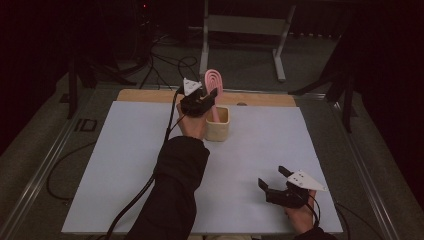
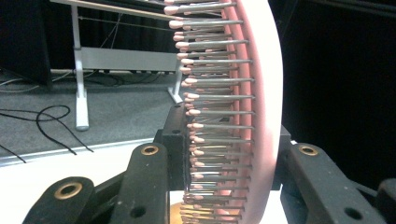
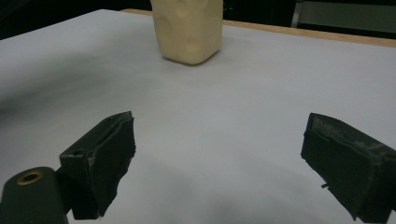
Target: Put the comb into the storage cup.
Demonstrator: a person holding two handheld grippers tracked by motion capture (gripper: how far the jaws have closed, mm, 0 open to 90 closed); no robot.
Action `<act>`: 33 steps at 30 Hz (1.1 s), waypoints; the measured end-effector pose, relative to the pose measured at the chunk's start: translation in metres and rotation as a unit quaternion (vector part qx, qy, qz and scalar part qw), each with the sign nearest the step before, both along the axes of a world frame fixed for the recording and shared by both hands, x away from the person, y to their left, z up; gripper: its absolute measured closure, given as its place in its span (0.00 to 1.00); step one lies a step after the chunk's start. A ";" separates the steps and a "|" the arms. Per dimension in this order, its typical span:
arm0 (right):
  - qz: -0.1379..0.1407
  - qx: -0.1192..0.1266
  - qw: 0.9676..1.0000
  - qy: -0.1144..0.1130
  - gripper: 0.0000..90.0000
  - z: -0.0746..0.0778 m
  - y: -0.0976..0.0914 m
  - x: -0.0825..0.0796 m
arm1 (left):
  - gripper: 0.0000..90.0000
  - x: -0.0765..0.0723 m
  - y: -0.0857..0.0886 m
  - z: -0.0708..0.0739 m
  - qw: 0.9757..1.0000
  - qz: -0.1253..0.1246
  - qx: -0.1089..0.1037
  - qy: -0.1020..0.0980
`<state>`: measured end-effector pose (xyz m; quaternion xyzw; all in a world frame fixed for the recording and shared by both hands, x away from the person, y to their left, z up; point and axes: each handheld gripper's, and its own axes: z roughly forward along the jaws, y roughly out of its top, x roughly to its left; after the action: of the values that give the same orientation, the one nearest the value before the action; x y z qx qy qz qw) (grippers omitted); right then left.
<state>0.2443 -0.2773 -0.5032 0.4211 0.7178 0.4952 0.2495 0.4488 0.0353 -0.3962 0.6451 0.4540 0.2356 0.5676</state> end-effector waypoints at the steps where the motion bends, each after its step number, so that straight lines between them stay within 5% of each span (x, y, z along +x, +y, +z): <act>1: 0.000 0.000 1.000 0.000 0.10 0.000 0.000 0.000 | 0.72 0.000 0.000 0.000 1.000 0.000 0.000 0.000; 24: -0.001 0.001 1.000 0.001 0.10 0.000 0.000 0.000 | 0.71 -0.005 -0.014 -0.021 1.000 -0.001 -0.018 0.009; 33: 0.001 0.000 1.000 0.003 0.10 -0.001 0.001 0.001 | 0.71 -0.005 -0.008 -0.037 0.999 0.000 -0.024 0.031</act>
<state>0.2452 -0.2766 -0.5042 0.4218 0.7191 0.4941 0.2466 0.4437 0.0276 -0.4335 0.6380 0.4771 0.2044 0.5688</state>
